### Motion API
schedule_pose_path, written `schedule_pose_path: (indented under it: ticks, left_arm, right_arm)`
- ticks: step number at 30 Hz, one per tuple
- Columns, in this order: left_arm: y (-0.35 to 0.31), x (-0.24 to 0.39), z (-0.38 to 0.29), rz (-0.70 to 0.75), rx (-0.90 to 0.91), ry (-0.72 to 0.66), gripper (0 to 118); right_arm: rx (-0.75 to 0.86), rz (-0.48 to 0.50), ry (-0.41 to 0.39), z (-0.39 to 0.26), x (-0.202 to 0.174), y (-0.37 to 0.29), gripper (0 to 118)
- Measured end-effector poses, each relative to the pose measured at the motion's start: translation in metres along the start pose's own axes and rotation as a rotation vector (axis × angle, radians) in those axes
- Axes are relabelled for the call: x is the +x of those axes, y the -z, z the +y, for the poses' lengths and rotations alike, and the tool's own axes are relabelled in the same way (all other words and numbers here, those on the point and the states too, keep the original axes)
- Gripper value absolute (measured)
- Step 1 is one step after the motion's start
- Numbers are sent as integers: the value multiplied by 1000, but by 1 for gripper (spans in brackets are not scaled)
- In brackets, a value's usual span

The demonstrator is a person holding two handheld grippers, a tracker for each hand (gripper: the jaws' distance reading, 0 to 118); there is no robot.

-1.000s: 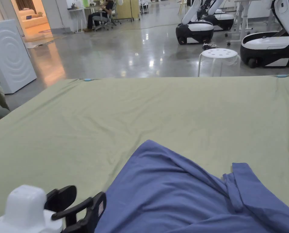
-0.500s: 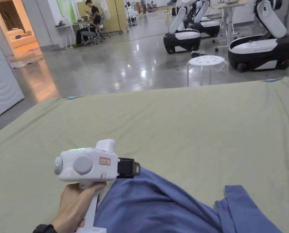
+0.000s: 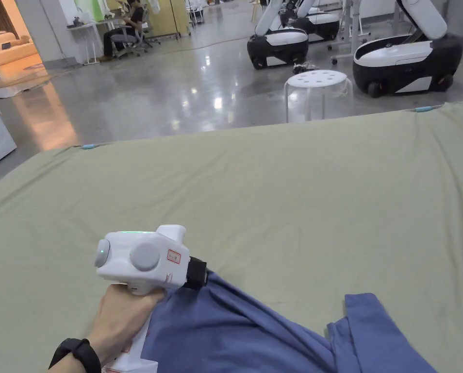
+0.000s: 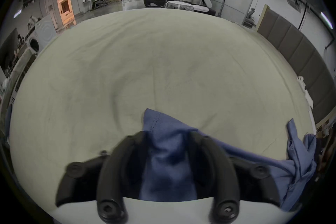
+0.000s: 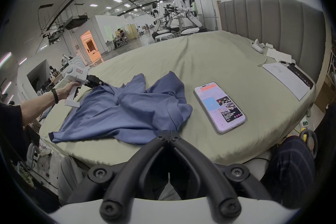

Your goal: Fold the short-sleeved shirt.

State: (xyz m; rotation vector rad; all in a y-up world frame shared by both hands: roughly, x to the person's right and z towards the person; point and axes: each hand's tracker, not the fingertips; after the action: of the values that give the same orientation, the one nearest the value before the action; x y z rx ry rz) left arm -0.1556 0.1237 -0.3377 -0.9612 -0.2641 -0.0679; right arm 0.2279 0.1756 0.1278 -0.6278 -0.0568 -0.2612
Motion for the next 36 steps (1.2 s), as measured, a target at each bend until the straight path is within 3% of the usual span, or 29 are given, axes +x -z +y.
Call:
schedule_pose_path:
  ticks: [4, 8, 9, 10, 11, 12, 13, 15, 17, 20, 22, 24, 25, 27, 28, 31, 33, 36]
  left_arm:
    - [-1, 17, -2, -13, -44, 43, 7]
    - [10, 15, 8, 39, -93, 77, 7]
    - [10, 16, 10, 44, -105, 85, 7]
    - [16, 15, 14, 51, -119, 99, 7]
    - [18, 15, 16, 54, -131, 113, 7]
    - [18, 15, 17, 56, -138, 117, 7]
    - [18, 13, 19, 57, -143, 112, 7]
    - [25, 4, 23, 50, -153, 94, 7]
    - [25, 0, 23, 43, -153, 84, 7]
    - [28, -2, 23, 35, -151, 80, 7]
    - [29, -2, 22, 37, -148, 76, 7]
    - [29, 3, 20, 45, -147, 80, 7]
    - [30, 3, 19, 52, -144, 89, 7]
    - [31, 6, 18, 66, -134, 100, 7]
    - [31, 5, 16, 71, -128, 102, 7]
    - [34, 4, 12, 83, -97, 109, 7]
    - [25, -1, 7, 82, -24, 113, 6]
    - [-26, -8, -2, -1, 131, -14, 5]
  right_arm:
    - [0, 8, 2, 7, 0, 3, 0]
    - [13, 1, -12, 36, 2, 14, 1]
    - [8, 3, -5, 47, 4, 20, 13]
    - [1, 7, 17, 58, 6, 28, 36]
    - [-13, 25, 45, 70, 11, 39, 69]
    - [-44, 47, 75, 80, 15, 51, 110]
    - [-78, 70, 107, 87, 47, 78, 117]
    - [-70, 120, 177, 100, 65, 103, 111]
    - [-169, 128, 228, 113, 73, 139, 111]
    - [-236, 53, 161, 117, 70, 173, 103]
    - [-301, 59, 127, 118, 61, 194, 81]
    - [-381, 72, 147, 111, 56, 211, 49]
    - [-416, 87, 139, 107, 53, 221, 39]
    - [-394, 13, 72, 102, 50, 228, 10]
    - [-355, 16, 53, 104, 51, 223, 9]
    - [-350, 71, 178, 105, 59, 218, 8]
    - [-317, 68, 171, 107, 59, 207, 8]
    - [-194, 96, 150, 122, 49, 172, 7]
